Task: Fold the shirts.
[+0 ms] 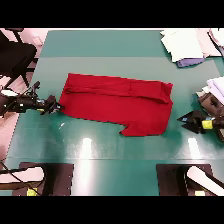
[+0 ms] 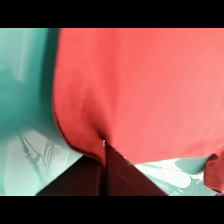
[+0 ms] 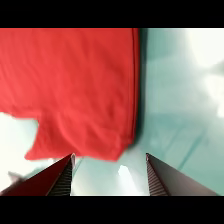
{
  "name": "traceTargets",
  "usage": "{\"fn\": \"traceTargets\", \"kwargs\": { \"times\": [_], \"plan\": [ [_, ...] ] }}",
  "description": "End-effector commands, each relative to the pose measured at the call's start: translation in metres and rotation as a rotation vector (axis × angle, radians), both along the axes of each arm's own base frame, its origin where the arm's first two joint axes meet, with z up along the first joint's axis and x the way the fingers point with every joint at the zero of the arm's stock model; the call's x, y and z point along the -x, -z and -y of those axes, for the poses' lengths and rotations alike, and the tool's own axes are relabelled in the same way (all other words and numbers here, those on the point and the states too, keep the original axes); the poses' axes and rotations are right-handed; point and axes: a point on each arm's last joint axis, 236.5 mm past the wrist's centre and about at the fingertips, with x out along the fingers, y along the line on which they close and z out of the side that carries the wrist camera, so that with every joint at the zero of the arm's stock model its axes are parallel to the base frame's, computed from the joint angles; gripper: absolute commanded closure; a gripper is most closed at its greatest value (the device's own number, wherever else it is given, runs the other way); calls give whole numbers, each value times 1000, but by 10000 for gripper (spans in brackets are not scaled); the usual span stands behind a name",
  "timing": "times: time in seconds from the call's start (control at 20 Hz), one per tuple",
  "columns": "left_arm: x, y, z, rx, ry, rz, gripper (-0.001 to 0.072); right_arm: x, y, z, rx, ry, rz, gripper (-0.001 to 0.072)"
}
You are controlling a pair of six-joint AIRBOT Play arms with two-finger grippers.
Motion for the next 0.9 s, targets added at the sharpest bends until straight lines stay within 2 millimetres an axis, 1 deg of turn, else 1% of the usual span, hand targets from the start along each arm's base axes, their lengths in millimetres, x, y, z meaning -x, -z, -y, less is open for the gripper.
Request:
{"fn": "traceTargets", "kwargs": {
  "times": [0.0, 0.1, 0.15, 0.35, 0.4, 0.45, 0.6, 0.7, 0.75, 0.8, 0.85],
  "plan": [
    [0, -20, 2, -6, 10, 50, 684, 19, 19, -38, -101, 3, -69, 204],
    [3, -22, 4, -3, 23, 47, 684, 20, 27, -58, -133, 6, -74, 204],
    [5, -23, 5, 1, 30, 43, 684, 23, 34, -64, -120, -7, -86, 204],
    [6, -26, 6, 3, 35, 47, 684, 32, 56, -85, -65, -44, -116, 204],
    [7, -27, 7, 5, 38, 47, 684, 31, 60, -88, -47, -44, -115, 205],
    [7, -26, 7, 5, 42, 46, 684, 26, 62, -93, -39, -38, -99, 205],
    [10, -27, 9, 14, 54, 41, 684, 4, 62, -105, -23, -2, -28, 206],
    [12, -28, 10, 17, 60, 38, 684, 0, 59, -120, -37, -16, -8, 211],
    [11, -28, 10, 17, 59, 38, 684, 2, 58, -126, -42, -36, -8, 249],
    [11, -28, 10, 18, 59, 38, 684, 5, 56, -133, -51, -57, -6, 348],
    [11, -28, 10, 18, 59, 38, 684, 6, 55, -138, -54, -71, -4, 427]
  ]
}}
